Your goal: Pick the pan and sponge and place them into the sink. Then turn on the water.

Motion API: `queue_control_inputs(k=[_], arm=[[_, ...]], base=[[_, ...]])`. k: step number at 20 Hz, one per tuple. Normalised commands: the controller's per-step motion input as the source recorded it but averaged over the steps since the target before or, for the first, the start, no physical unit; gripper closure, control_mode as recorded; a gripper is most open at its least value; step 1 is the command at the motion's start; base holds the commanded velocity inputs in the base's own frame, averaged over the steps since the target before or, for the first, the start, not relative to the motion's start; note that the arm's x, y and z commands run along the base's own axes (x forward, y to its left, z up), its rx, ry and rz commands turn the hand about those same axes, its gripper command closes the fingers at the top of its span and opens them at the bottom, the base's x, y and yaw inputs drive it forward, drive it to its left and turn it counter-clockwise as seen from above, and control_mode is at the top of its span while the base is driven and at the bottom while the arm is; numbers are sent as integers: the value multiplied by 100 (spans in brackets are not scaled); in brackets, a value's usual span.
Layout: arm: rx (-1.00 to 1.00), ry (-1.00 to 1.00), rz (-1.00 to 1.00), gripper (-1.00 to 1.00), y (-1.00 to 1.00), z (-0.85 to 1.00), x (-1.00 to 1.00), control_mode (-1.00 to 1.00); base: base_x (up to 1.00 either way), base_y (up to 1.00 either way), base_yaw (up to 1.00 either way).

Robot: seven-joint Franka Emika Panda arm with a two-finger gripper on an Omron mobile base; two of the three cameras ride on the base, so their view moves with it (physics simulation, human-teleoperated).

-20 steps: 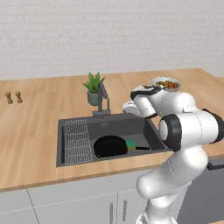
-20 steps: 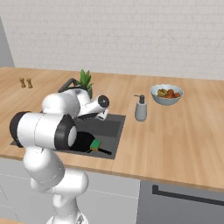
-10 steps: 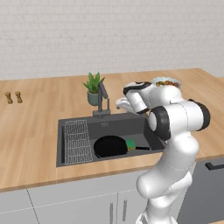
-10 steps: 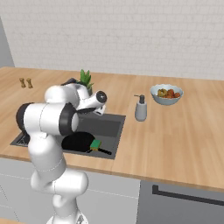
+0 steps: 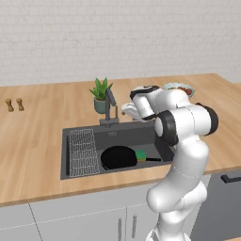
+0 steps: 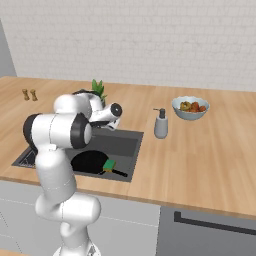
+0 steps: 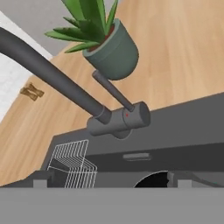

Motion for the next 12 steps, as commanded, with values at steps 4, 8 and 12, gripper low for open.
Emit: queue_control_inputs(k=[4,8,12], arm=[[6,0,0,-100,3,-12,18,-100],[1,0,0,-100,17,-20,20,-100],[0,0,0,-100,11,-20,19,-100]], base=[[0,0,0],[0,0,0],[0,0,0]])
